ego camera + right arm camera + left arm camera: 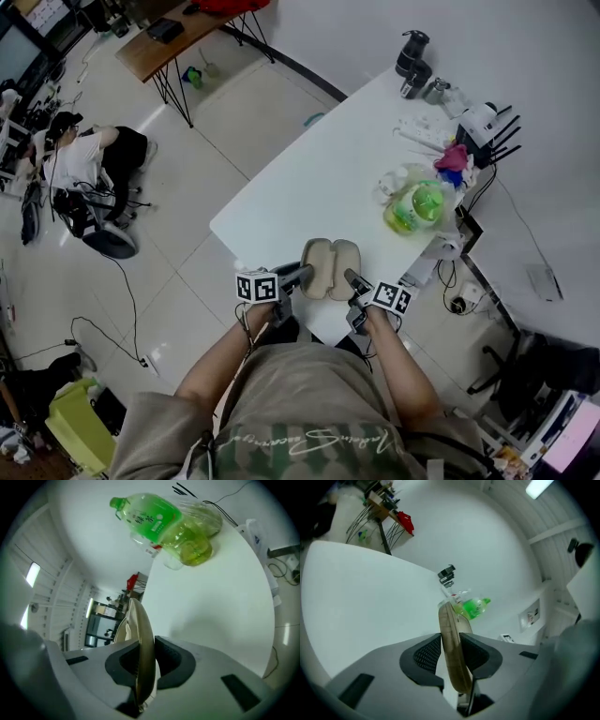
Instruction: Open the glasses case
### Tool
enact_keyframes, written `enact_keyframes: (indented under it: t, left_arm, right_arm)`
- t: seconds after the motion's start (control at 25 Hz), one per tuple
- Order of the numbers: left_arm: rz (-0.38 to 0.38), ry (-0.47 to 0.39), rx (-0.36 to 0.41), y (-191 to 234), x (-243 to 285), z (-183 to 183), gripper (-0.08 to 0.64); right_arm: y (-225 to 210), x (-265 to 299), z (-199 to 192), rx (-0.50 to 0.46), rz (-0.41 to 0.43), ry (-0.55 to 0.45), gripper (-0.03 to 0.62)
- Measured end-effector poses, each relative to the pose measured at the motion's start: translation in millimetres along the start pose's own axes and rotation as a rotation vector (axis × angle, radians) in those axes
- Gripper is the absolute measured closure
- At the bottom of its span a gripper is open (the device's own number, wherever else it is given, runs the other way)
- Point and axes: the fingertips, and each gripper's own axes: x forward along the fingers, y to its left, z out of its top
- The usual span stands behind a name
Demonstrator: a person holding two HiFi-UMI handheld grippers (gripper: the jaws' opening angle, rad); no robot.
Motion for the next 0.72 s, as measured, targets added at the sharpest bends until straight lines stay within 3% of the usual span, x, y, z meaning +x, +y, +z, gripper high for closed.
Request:
enact_keyframes:
  t: [0.12, 0.32, 0.44, 0.56, 0.72]
  left_arm:
    - [0.158, 0.033, 0.076, 31, 13, -4, 0.439]
    - [0.226, 0.122, 0.241, 40, 22, -2, 0.413]
    - [0.257, 0.114, 0.333, 41, 16, 7, 0.413]
    - [0.24, 0.083, 0.407, 29, 9, 17, 0.413]
    - [0.148, 0.079, 0.481, -3, 8, 16, 0.413]
  right_arm:
    - [-32, 19, -7, 0.005, -0.138, 0.024, 0.555]
    - [-53, 37, -6, -0.024, -0.254, 0.022, 0.555]
    - [-60, 43, 0, -0.048, -0.305, 0.016, 0.555]
    - [-63, 47, 7, -0.072, -0.345, 0.006, 0.555]
    - [-66, 52, 15, -0.109, -0.404, -0.003, 0.555]
